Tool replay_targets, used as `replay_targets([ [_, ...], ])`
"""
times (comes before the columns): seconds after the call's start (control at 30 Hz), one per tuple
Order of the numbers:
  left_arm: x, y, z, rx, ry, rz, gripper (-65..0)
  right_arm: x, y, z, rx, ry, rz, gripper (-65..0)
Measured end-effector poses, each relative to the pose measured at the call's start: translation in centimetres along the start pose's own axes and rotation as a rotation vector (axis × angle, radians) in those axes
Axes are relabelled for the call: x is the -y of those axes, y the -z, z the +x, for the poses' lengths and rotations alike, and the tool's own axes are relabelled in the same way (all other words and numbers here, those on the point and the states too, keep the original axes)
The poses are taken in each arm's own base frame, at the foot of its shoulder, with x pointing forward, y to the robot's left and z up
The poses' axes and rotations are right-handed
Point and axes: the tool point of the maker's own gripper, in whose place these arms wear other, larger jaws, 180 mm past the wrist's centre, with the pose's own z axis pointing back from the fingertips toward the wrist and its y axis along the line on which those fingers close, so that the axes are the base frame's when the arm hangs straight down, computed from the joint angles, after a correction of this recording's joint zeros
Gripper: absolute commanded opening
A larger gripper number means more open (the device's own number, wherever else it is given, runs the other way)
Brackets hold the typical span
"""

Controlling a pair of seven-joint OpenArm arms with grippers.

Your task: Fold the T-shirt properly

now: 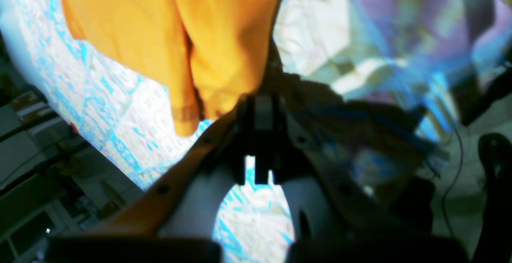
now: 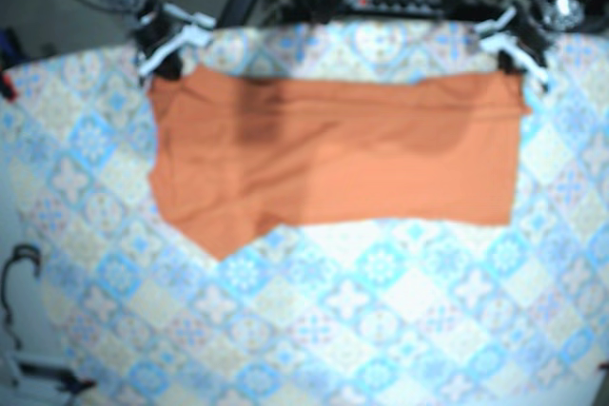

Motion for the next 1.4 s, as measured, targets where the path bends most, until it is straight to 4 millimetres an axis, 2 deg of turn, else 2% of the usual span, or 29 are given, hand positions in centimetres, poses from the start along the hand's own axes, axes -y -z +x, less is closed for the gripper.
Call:
replay_targets([
  [0.2,0.1,-0.2,-0.2,0.0,0.009,-0.006,-65.0,0.0,-0.2,-0.7,-0.005,-0.012,0.003,-59.9],
  [0.37,0.8,-0.8,-1.2,-0.017,0.034,-0.033,-65.0,-0.5,-0.8,-1.8,-0.031,-0.005,0.013,-59.9],
  [0.77,1.1,-0.8,-1.1,-0.014,0.029,-0.038,-65.0,-0.6,-1.1,-2.5,-0.037,-0.025,0.026,-61.5],
  [1.03,1.1,-0.8,-1.1,-0.014,0.029,-0.038,-65.0,-0.4,-1.1,-2.5,-0.037,-0.027,0.013,-51.0],
  [1.4,1.1,-0.8,-1.1,-0.014,0.029,-0.038,-65.0,-0.2,-1.1,-2.5,-0.036,-0.027,0.003,-44.3],
])
